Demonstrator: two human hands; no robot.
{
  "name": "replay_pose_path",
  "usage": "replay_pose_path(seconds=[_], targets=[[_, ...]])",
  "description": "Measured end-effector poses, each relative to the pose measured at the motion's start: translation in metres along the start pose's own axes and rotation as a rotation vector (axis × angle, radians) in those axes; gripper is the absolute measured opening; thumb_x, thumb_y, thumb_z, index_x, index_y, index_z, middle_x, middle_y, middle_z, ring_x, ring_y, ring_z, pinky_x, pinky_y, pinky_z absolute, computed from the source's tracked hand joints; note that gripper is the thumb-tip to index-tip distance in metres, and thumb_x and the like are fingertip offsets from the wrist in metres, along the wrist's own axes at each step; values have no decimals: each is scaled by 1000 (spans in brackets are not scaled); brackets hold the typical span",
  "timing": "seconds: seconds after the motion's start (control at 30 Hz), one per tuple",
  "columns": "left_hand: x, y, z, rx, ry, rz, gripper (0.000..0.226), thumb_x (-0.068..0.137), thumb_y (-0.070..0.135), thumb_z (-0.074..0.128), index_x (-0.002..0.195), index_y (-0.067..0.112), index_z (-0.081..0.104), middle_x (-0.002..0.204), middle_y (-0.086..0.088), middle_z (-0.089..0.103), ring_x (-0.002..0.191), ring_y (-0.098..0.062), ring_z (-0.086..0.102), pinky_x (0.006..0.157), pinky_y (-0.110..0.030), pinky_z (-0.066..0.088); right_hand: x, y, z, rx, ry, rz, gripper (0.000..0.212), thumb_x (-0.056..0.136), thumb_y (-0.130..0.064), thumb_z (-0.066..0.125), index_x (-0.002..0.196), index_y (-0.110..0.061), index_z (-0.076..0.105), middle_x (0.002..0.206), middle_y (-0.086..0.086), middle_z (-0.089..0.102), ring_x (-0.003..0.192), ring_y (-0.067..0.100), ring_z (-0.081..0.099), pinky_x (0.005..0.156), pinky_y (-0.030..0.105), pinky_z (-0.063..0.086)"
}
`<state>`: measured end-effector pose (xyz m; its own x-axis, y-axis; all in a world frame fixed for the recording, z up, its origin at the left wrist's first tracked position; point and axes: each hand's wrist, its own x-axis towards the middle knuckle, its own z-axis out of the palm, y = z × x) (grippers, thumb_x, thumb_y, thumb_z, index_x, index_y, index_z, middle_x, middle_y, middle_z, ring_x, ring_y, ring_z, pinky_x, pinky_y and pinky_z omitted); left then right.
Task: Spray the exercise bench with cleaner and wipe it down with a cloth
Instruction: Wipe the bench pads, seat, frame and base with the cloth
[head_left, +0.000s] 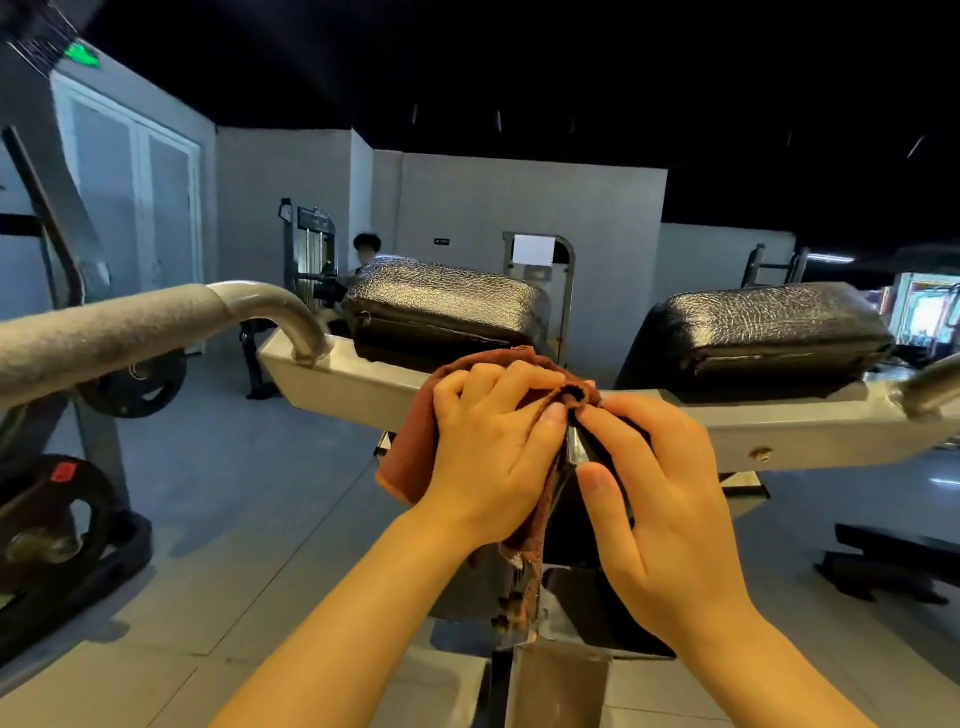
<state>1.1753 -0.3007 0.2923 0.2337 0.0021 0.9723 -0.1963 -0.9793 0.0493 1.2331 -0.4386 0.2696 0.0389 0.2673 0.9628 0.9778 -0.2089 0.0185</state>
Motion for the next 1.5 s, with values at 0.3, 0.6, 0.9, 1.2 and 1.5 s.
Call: replay_pose_path(seconds=[0.3,0.6,0.9,1.2,1.5], targets=[[-19,-54,-46,314,-100,65,41,94,27,39,127,22,62,126,0,63,114,-19,49,99,-39,30,-3,-1,-2,-26,-24,-15,44,98,-36,43,124,-6,60,124,11,54,117,23,47,105,18,29],[-34,-68,-75,234,-213,-70,62,92,53,44,143,19,45,146,2,44,135,-18,39,114,-43,28,38,-40,3,-437,21,-82,29,91,-39,54,87,-14,69,87,5,67,86,27,62,90,45,37],[-28,-69,-84,28,55,-244,44,96,39,41,135,21,50,125,46,41,117,20,40,93,-1,33,76,-74,66,-399,-255,79,26,96,-40,56,97,-16,65,94,2,61,86,22,57,69,32,34],[-13,-68,-83,185,237,-310,18,88,11,67,106,13,65,113,2,46,104,-17,52,88,-28,48,69,-65,79,-225,-42,-59,22,70,-12,84,82,-13,66,68,3,61,62,24,53,58,31,33],[-20,-25,-139,341,-8,-164,13,87,5,60,94,10,69,90,4,63,85,-8,53,78,-12,41,66,-75,33,93,-366,-57,22,91,-11,64,109,-21,69,94,2,56,89,20,43,75,31,32]])
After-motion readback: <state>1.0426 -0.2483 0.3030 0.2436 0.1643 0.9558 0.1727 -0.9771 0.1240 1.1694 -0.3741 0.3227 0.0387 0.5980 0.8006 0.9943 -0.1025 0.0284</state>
